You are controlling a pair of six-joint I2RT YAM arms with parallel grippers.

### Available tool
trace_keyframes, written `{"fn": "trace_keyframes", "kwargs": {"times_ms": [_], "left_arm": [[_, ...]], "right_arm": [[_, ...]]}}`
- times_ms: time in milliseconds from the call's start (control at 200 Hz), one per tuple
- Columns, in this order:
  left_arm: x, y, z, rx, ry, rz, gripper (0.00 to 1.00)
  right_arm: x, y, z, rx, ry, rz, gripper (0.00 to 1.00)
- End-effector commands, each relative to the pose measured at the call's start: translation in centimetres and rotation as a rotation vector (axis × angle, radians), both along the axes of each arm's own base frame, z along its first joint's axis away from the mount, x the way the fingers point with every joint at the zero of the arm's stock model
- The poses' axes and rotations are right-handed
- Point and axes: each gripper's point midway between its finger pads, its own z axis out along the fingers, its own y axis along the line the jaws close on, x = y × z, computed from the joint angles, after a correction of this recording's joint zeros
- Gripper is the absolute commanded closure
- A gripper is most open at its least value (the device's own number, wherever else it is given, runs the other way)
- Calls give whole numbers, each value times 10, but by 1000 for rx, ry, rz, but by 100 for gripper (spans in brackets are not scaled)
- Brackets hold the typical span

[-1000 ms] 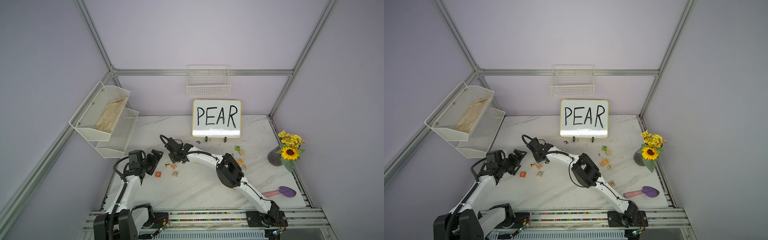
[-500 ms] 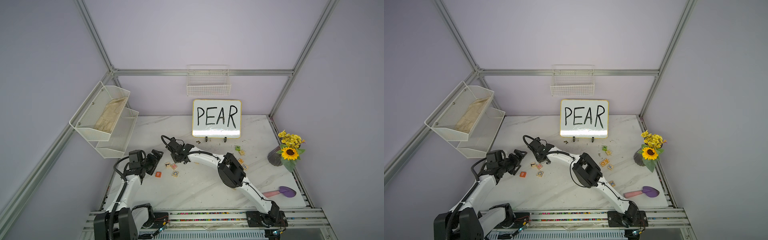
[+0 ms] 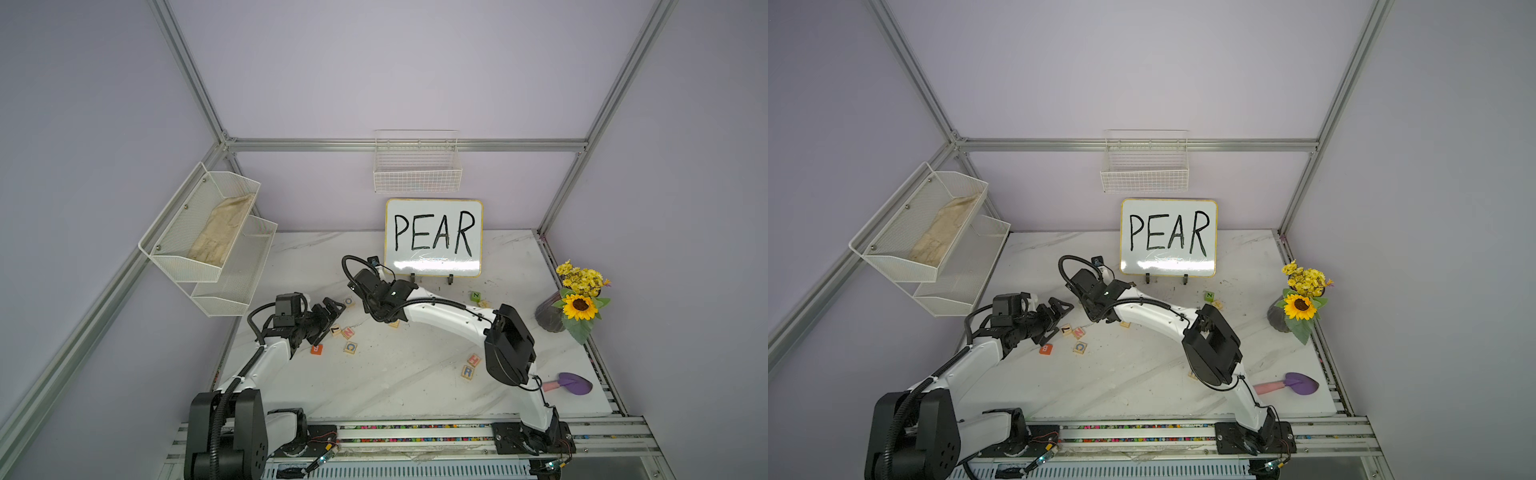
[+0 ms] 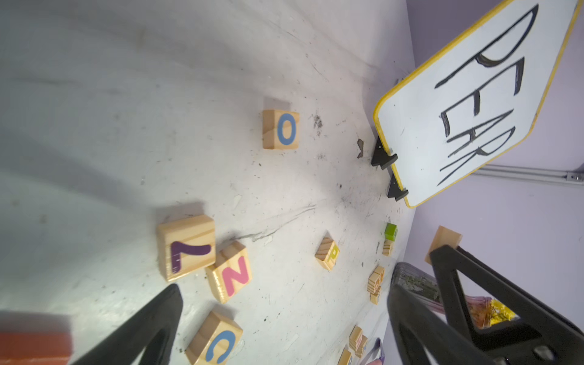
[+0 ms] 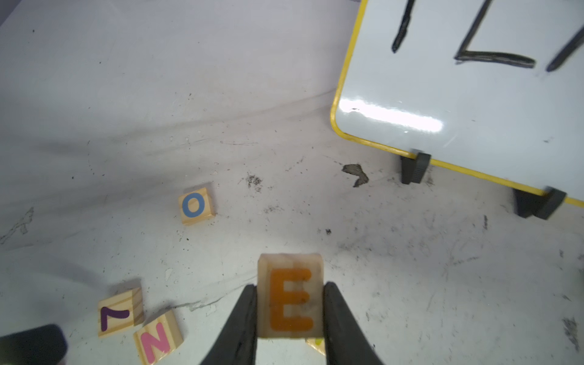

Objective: Spell the uppercase word “pear” with letter blocks
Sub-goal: Pick up the letter block from the center of the board, then place the letter block at the center of the board.

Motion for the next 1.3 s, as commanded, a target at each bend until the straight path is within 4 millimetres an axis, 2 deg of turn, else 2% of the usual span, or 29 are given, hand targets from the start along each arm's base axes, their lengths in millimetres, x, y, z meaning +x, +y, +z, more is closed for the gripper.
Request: {"fn": "trace_keyframes", "kwargs": {"times_ms": [0,215,360,725,1075,1295], "left_arm": [[27,-20,53,18,-168,-92,0],[20,-36,59,55,-194,-137,0],[15,-41,61,75,-203,-152,0],[7,-48,58,132,-201,-170,0],[2,-43,58,168,-183,-144,0],[2,-44,59,163,-190,-148,0]], "right_arm": [[-6,-34,-9,21,7,-170,75],[-27,-74,-25,85,47,-338,76],[-36,-91,-36,91,64,-408,76],[-50,-97,-73,116,156,-475,76],[-48,-87,-101,92,222,-450,76],[-43,-86,-110,66,237,-439,76]]}}
